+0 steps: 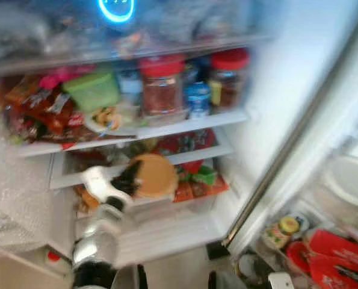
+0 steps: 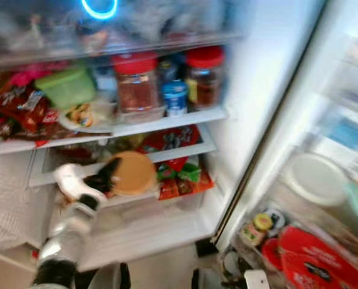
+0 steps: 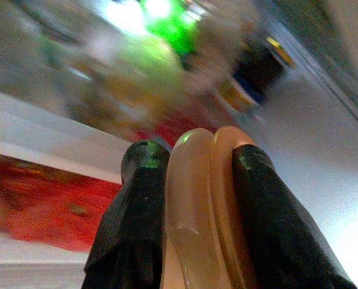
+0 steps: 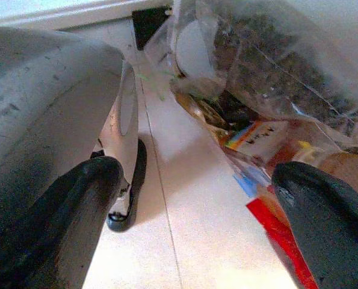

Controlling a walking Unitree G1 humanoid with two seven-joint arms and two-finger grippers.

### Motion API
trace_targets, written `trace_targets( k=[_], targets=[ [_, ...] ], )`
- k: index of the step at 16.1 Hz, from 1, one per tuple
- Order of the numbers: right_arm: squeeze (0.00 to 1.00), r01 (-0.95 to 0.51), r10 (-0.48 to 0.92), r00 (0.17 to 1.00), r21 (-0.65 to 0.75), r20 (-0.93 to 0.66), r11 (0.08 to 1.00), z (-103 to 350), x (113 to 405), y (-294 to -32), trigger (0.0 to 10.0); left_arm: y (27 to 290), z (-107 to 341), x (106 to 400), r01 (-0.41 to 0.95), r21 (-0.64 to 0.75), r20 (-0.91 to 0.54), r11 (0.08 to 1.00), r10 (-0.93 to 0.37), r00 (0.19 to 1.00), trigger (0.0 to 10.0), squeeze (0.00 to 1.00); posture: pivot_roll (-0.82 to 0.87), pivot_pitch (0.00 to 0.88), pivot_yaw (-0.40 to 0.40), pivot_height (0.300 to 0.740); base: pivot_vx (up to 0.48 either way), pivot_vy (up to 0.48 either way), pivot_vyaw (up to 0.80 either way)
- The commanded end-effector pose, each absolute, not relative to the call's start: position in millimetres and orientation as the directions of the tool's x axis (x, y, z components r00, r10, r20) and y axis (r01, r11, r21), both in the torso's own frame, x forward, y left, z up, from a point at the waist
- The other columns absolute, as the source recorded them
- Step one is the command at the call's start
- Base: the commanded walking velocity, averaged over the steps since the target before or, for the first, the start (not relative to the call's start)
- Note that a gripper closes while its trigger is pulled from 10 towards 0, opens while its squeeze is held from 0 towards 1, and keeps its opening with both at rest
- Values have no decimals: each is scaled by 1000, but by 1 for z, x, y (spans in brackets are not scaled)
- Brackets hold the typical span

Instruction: Restocking fridge

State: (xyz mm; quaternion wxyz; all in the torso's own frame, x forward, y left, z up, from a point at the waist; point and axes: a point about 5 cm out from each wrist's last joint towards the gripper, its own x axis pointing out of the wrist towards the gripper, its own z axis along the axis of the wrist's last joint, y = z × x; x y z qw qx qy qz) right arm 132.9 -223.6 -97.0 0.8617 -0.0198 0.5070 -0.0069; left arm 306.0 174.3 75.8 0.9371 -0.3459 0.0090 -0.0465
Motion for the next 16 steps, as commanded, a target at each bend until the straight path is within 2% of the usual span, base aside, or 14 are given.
trace_targets(
  k=[1,2,5,10,16],
  targets=[
    [0,-24,5,475,-7,-880,1000,-100,130,-215,10000,163,88,309,149,-666,72,731,-135,988,10000,0,-78,99,8,633,0,0,0],
    [0,-24,4,475,-8,-880,1000,-100,130,-215,10000,161,93,309,181,-672,100,718,-153,983,10000,0,-75,99,7,633,0,0,0],
    [0,-27,8,474,-6,-880,1000,-100,130,-215,10000,168,99,315,141,-706,120,694,-80,990,10000,0,-79,100,5,633,0,0,0],
    [0,-29,9,474,-5,-880,1000,-99,131,-215,10000,180,98,327,72,-712,96,698,-4,995,10000,0,-82,103,1,633,0,0,0],
    [0,-31,13,473,-2,-881,1000,-100,130,-215,10000,180,94,335,38,-730,77,683,27,997,10000,0,-82,102,2,633,0,0,0]
  ],
)
